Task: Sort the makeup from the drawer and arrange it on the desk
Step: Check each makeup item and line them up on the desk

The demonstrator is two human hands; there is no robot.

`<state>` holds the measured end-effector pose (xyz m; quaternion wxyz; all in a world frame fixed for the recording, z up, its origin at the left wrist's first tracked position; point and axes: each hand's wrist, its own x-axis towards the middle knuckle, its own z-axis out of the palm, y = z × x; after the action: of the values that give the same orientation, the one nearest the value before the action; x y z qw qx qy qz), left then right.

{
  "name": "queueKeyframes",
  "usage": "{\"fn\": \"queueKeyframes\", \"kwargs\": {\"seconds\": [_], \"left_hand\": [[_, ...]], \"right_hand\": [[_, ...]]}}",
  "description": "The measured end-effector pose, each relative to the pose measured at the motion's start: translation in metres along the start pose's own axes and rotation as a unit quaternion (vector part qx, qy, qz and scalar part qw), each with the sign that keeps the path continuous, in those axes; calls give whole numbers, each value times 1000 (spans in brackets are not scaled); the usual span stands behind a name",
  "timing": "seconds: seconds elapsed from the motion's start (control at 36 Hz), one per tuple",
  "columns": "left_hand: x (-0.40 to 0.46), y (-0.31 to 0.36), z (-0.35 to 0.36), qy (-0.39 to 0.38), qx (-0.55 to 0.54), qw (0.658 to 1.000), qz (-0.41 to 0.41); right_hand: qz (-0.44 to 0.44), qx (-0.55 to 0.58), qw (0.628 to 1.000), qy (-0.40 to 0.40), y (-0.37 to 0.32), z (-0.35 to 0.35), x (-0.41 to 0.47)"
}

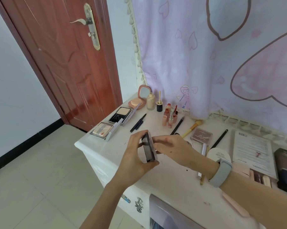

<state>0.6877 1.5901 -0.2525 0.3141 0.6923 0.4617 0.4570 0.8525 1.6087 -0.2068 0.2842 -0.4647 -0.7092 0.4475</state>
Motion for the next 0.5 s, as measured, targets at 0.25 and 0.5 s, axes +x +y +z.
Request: {"fn": "queueKeyframes", "kwargs": {"seconds": [0.25,0.5], "left_hand": [[-2,-4,7,5,59,998,13],[0,-7,11,16,69,997,11]], "right_hand": [[22,-29,999,-5,2,4,3],[47,-54,997,4,-3,5,6]]}}
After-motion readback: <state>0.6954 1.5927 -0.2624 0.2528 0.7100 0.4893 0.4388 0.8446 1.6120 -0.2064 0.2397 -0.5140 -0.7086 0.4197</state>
